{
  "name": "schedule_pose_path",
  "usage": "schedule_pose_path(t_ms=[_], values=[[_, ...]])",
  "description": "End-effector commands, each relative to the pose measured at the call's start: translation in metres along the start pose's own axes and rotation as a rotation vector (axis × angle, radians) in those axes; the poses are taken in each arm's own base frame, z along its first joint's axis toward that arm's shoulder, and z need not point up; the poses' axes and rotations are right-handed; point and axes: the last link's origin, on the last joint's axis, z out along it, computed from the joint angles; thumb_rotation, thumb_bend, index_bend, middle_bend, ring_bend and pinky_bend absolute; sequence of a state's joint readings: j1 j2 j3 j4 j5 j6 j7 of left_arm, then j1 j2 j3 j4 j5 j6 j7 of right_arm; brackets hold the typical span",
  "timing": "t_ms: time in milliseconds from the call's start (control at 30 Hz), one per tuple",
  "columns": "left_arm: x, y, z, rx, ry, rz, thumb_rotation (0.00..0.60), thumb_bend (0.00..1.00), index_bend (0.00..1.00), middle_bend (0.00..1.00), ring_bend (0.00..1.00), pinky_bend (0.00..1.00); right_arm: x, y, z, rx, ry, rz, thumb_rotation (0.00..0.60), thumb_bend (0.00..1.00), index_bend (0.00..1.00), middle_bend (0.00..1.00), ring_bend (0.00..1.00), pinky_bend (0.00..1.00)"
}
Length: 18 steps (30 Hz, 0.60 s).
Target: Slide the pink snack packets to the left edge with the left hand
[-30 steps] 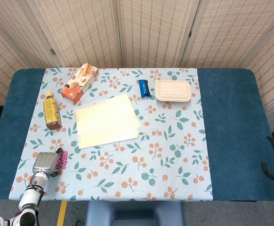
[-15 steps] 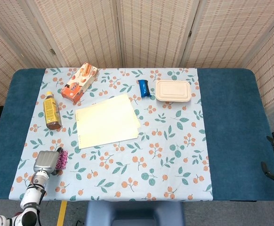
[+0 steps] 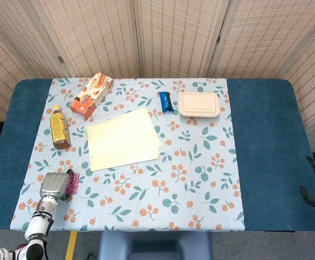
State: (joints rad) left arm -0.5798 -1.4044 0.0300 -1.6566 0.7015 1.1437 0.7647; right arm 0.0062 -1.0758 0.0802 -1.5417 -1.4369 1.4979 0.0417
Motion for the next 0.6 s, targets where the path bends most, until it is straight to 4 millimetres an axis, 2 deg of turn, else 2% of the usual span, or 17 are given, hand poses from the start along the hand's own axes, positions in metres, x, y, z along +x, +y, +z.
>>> schedule_pose_path(t_ms=[33,367,600], values=[[0.004,-0.002,-0.003,0.006,0.012,-0.007,0.600,0.29,0.27,0.99,0.89,0.91,0.000,-0.001,0.000,0.002,0.001,0.000,0.600,0.39,0.10,0.10,0.14,0.00],[0.012,-0.024,-0.016,0.074,0.037,-0.049,0.600,0.29,0.25,0.99,0.89,0.91,0.000,-0.001,0.002,0.004,-0.003,-0.002,0.600,0.39,0.10,0.10,0.14,0.00],[0.001,-0.047,-0.025,0.165,-0.009,-0.071,0.600,0.29,0.25,0.99,0.89,0.91,-0.001,-0.002,0.004,0.007,-0.006,-0.002,0.600,0.39,0.10,0.10,0.14,0.00]])
